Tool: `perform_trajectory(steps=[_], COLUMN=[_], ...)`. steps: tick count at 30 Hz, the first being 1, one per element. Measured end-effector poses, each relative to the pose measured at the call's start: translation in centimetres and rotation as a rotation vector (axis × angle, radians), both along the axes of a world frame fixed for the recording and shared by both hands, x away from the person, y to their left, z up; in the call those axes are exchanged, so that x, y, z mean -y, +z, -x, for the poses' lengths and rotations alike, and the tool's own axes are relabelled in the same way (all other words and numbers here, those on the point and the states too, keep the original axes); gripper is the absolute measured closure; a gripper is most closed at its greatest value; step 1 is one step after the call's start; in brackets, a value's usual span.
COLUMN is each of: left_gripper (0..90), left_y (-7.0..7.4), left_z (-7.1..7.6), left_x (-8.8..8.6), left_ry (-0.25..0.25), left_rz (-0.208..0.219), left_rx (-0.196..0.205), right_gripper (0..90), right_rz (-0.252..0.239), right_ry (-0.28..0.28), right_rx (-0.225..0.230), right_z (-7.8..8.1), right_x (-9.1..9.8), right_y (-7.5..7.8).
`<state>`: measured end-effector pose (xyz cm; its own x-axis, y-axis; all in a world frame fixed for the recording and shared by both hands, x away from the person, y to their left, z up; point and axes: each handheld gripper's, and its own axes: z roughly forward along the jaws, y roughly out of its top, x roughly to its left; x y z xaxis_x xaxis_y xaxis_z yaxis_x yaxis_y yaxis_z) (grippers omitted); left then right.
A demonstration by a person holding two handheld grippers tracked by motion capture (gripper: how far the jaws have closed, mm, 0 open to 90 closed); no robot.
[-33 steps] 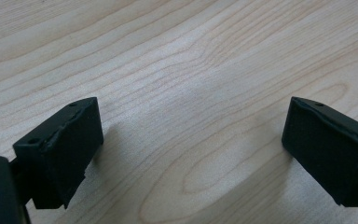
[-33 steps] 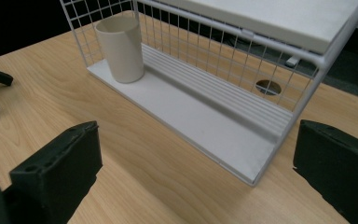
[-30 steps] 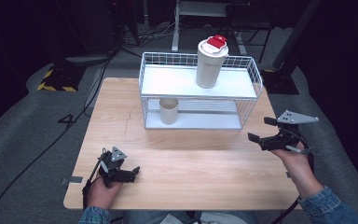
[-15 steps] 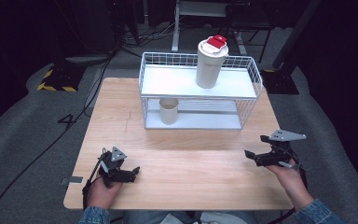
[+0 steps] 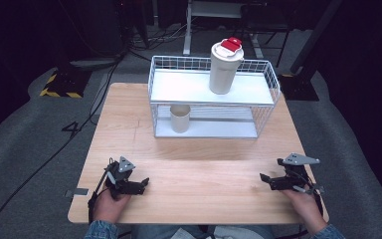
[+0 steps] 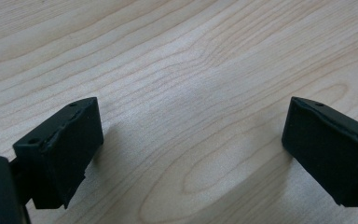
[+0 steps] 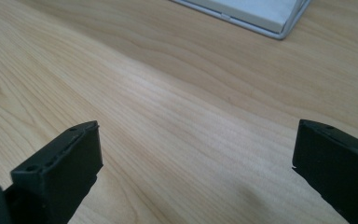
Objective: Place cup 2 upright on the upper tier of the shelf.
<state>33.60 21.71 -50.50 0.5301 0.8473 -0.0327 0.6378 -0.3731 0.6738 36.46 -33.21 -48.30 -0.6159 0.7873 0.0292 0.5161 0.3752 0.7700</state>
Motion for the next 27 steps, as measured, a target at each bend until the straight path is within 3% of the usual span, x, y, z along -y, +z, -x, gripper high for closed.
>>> perform_trajectory(steps=[8, 12, 16, 27], left_gripper=[5.7, 5.7, 5.7, 0.1], left_y=[0.0, 0.0, 0.0, -0.1], left_z=[0.0, 0.0, 0.0, -0.5], left_x=[0.0, 0.0, 0.0, 0.1], left_ry=[0.0, 0.0, 0.001, 0.026], left_rz=[0.0, 0.0, 0.0, -0.008], left_rx=[0.0, 0.002, 0.001, -0.009], right_gripper=[1.5, 2.0, 2.8, 0.3], right_rz=[0.055, 0.048, 0.082, 0.082], right_ry=[-0.013, -0.035, -0.044, -0.106], right_rx=[0.007, -0.006, -0.042, -0.053], right_z=[0.4, 0.3, 0.0, 0.0], right_x=[-0.2, -0.3, -0.3, -0.4], right_y=[-1.6, -2.1, -2.2, -2.3])
